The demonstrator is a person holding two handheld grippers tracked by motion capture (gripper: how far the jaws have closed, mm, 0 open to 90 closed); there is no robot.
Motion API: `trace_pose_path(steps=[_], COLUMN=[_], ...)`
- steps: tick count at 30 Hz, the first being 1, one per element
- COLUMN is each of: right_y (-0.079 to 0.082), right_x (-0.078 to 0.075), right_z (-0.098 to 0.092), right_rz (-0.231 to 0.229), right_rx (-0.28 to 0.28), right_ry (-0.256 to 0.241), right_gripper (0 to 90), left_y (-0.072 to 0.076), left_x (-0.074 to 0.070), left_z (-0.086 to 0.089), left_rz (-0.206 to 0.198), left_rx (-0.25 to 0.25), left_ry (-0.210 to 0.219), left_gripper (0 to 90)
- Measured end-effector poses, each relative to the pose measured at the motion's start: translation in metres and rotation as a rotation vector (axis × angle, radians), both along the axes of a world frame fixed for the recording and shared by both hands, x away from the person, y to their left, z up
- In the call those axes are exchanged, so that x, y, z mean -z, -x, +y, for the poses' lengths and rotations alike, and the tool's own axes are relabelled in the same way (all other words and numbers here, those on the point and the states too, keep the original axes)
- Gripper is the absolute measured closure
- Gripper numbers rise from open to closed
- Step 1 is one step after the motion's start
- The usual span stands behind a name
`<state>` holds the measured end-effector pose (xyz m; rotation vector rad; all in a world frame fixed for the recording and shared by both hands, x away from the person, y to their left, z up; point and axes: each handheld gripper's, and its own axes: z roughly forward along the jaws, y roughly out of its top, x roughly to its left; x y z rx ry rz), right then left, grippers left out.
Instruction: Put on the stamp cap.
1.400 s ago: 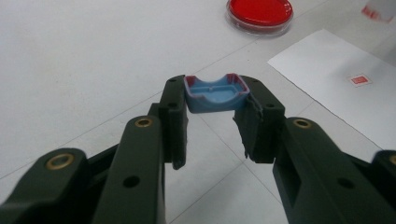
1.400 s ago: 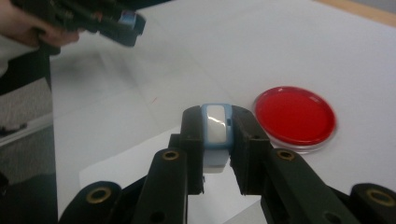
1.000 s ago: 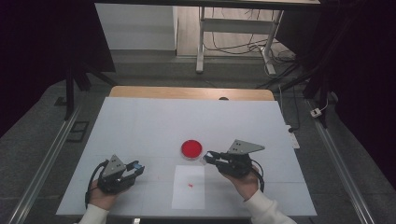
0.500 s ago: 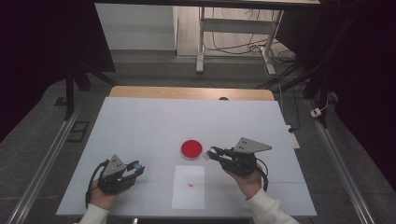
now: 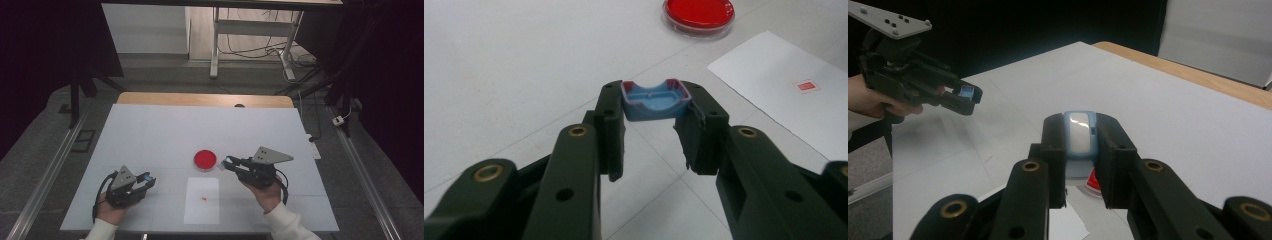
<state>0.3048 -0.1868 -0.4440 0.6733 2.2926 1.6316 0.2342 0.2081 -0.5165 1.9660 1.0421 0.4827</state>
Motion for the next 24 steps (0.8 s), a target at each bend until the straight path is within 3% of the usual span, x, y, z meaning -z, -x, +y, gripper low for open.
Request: trace_pose_path(steps=[24], right_y=[0.0], right_x=[0.001], right_z=[0.001], right_rz=[0.007], right_rx=[-0.006], right_ry=[0.007], right_gripper=[75.3], left_y=[-0.006], left_x=[-0.006], left_z=[-0.025], left_rz=[-0.02], left_rx=[0.049], left_ry=[0.003], left_gripper=[64.1])
